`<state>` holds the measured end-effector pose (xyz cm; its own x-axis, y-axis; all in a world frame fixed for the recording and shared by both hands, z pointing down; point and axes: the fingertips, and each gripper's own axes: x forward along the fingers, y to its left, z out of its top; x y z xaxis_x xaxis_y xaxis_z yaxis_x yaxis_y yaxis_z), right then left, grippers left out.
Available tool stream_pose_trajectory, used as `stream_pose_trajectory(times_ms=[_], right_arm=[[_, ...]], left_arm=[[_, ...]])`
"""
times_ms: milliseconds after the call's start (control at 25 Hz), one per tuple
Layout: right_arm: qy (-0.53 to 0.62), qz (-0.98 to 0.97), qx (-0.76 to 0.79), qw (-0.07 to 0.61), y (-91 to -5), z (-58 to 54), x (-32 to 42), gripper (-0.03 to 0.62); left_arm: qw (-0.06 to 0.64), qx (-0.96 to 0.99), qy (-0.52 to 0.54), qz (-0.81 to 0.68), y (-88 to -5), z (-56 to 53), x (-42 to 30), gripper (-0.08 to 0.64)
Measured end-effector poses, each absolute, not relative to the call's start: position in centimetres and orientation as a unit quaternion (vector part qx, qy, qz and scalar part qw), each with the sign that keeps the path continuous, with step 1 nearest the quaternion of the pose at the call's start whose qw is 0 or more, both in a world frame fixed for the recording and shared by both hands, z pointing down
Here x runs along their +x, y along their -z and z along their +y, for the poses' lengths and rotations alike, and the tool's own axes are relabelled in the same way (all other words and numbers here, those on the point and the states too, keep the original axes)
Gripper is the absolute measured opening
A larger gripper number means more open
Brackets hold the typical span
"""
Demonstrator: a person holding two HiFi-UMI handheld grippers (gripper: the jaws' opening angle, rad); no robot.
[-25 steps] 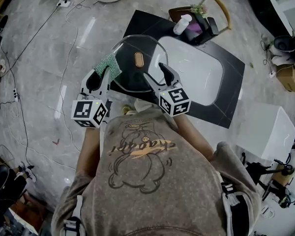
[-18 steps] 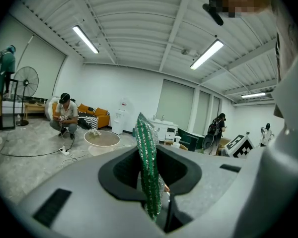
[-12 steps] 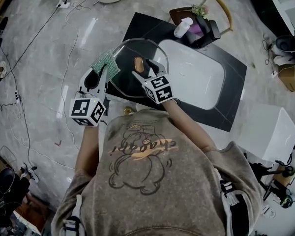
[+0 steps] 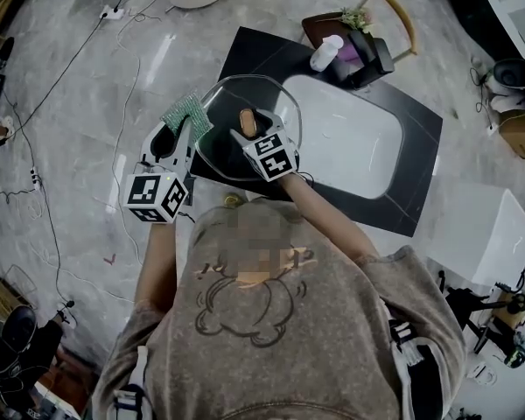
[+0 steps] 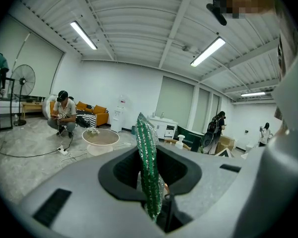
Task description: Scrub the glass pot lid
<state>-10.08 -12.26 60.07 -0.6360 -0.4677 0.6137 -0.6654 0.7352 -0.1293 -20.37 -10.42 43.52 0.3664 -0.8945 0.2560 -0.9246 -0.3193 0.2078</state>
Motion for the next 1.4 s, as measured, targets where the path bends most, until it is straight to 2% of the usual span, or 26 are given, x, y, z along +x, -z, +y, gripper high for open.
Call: stream_pose_trajectory(times_ms=[560,760,1400], right_arm=[[-0.197,-0.873,0.347,0.282,-60.8,-12.6,-10.1,0.27],[-0.211,-0.87,0.348,0.278,-61.0,-12.6,-10.0,0.267],[-0.223,-0.859,0.361,0.286,-61.3,-12.4,-9.8,0.258]], left_arm=[[0.165,0.863,-0.069,-0.472,-46.0,-16.5,-17.6,0.087],[0.148,0.909,-0.095,-0.379,-47.6,-19.4,-13.4,0.087],[0.212,0.949,-0.214,-0.096,-56.0,-20.7,-0.1,0.087]])
